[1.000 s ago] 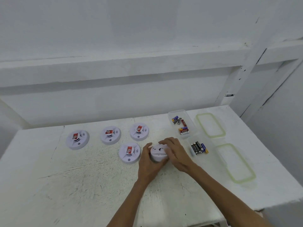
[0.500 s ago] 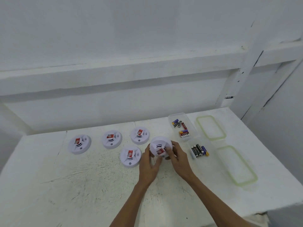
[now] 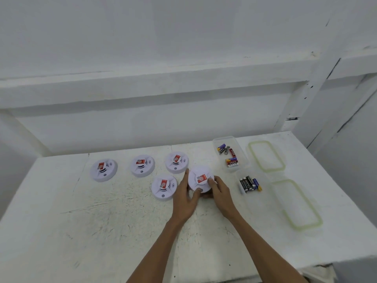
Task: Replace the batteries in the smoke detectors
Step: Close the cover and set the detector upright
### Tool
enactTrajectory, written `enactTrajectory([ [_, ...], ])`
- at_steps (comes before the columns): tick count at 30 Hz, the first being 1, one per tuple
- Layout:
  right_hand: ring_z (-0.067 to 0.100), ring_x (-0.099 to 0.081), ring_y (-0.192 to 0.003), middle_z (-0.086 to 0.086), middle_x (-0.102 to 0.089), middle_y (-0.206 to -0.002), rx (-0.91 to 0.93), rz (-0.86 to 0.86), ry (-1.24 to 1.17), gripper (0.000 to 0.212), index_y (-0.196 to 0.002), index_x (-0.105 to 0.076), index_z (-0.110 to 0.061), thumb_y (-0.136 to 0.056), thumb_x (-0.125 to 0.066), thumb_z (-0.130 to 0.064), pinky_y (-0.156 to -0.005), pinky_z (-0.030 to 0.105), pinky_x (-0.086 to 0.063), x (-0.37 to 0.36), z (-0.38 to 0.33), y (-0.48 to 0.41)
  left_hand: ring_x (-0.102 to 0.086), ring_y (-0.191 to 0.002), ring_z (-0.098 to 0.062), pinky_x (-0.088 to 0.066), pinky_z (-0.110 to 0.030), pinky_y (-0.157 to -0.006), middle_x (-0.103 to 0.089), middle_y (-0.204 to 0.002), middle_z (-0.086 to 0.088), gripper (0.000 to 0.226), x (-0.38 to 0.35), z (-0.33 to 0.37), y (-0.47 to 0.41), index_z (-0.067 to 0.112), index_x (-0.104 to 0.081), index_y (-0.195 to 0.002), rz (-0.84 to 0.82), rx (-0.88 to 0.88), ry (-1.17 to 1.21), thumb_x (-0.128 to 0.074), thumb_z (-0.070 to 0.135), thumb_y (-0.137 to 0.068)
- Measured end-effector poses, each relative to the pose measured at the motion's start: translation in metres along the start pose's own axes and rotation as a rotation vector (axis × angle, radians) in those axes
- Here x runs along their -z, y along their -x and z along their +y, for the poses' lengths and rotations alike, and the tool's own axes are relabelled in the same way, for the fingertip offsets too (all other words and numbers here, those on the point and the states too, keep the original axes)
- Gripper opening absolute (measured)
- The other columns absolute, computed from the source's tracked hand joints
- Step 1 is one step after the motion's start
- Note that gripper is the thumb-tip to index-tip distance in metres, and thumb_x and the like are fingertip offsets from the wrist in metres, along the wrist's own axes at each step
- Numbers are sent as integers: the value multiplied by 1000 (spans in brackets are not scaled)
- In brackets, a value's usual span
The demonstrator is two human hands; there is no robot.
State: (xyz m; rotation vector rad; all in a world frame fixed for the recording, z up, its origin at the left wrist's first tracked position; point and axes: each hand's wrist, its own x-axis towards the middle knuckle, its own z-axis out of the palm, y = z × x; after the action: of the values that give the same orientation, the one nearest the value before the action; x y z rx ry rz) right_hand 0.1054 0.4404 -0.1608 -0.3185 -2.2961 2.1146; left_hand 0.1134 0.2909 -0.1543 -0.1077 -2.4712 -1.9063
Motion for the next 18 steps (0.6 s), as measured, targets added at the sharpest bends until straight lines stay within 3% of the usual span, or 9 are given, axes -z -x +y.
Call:
enactTrajectory([
  [5, 21, -71, -100, -1, -74, -108, -12, 4, -28, 27, -110, -67, -19, -100, -50, -38, -87, 48, -59, 1, 5, -2, -44, -142, -9, -46, -44, -113, -48, -154, 9, 70, 3, 2, 0, 21, -37, -156, -14, -25, 16, -62, 45, -95],
  [7, 20, -70, -100, 0, -74, -105, -10, 13, -27, 25, -105, -68, -20, -100, -50, -36, -88, 46, -58, 1, 3, -3, -44, -142, -9, -45, -41, -114, -48, -154, 9, 68, 4, 4, -1, 21, -37, -156, -17, -32, 9, -65, 37, -96],
  [11, 16, -68, -102, -2, -73, -105, -14, 17, -16, 25, -106, -68, -21, -103, -48, -35, -90, 37, -56, 3, -1, -2, -43, -141, -3, -41, -19, -111, -46, -155, 6, 73, 4, 4, -1, 15, -36, -156, -14, -44, -28, -73, 20, -93],
  [18, 14, -70, -98, -4, -73, -107, 11, -10, 58, 30, -110, -66, -20, -103, -47, -43, -85, 38, -60, 5, 1, 1, -42, -142, -5, -42, -25, -113, -45, -156, 7, 74, 3, 0, 0, 18, -34, -157, -45, -40, -30, -73, 20, -94],
])
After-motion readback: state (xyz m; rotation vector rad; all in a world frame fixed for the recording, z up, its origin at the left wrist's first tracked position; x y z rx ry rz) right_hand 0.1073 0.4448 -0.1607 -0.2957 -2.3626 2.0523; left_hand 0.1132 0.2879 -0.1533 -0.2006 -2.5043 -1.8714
